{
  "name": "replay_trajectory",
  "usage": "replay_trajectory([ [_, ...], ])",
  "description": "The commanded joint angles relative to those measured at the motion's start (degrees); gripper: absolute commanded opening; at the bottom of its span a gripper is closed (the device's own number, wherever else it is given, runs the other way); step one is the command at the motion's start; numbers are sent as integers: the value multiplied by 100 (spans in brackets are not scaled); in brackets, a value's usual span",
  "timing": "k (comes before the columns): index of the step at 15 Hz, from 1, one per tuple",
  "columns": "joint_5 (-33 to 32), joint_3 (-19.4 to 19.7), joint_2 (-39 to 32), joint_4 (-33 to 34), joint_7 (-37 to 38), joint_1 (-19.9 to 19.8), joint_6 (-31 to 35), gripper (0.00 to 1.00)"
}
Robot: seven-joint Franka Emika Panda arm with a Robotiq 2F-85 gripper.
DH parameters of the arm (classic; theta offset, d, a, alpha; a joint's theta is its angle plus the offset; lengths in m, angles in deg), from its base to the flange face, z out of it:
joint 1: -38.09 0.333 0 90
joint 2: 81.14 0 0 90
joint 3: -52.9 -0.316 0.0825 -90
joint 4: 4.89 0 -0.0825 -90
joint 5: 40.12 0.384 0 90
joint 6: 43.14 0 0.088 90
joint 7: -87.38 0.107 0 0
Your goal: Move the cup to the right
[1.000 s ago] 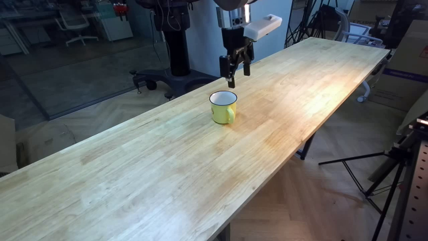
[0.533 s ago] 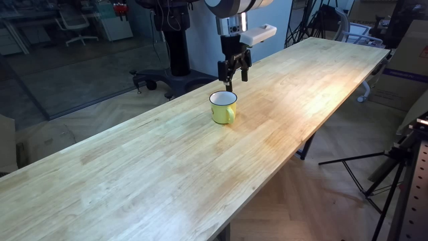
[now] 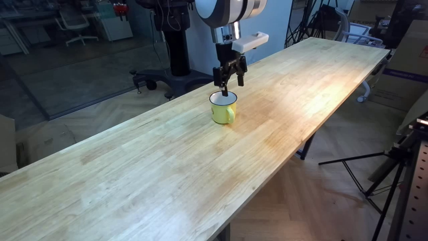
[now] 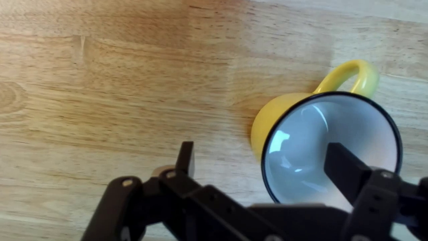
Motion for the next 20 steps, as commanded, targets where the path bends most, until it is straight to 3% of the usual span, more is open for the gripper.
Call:
replay_trajectory([
  [1,-50,151,-396,560,459,138,-198,100],
  [2,-58,167,-481,638,509,152,-236,100],
  [3,-51,167,-538,703,538,155,-274,75],
  [5,-67,173,-638,803,563,174,-364,69],
  [14,-315,255,-566,682,695,456,-528,5],
  [16,-371,275,-561,669,719,497,-583,0],
  [20,-441,265,-542,659,675,528,-776,3],
])
